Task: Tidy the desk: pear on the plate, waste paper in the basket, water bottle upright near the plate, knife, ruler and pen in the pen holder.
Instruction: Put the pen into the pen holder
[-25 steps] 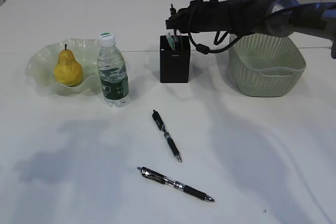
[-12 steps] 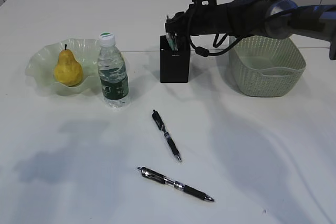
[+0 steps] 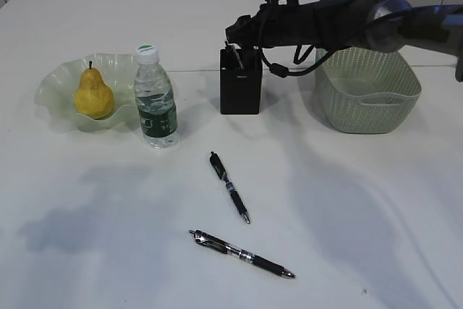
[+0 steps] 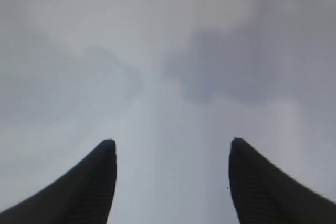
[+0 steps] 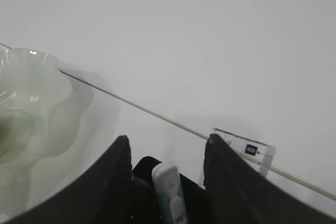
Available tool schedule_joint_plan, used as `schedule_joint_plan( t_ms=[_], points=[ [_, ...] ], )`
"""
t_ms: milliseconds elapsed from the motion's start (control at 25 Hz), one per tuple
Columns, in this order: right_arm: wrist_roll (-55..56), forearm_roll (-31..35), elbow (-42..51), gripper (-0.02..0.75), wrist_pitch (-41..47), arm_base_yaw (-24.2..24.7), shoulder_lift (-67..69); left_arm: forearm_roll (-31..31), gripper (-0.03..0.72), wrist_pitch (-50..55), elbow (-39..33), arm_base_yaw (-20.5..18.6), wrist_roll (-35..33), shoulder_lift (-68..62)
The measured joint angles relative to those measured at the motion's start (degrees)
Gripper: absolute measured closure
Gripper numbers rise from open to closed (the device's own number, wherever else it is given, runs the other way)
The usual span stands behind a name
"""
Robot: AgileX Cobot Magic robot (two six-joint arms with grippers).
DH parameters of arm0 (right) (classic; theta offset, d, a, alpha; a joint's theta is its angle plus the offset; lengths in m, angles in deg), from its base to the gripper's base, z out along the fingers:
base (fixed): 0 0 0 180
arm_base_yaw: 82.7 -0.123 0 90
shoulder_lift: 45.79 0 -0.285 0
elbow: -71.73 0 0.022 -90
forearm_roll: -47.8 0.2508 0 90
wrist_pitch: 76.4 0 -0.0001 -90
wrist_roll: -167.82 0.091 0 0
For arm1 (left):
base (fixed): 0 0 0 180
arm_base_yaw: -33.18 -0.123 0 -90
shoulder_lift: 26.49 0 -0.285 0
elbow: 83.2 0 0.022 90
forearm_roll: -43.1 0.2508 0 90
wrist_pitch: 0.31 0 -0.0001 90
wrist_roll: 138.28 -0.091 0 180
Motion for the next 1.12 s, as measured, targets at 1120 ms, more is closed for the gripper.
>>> schedule_joint_plan(
  t_ms=[1120],
  points=[
    [59.1, -63.0, -0.1, 0.392, 34.8, -8.3, -25.1, 0.0, 0.214, 1.4, 0.0, 0.0, 0.0, 0.0]
  ],
)
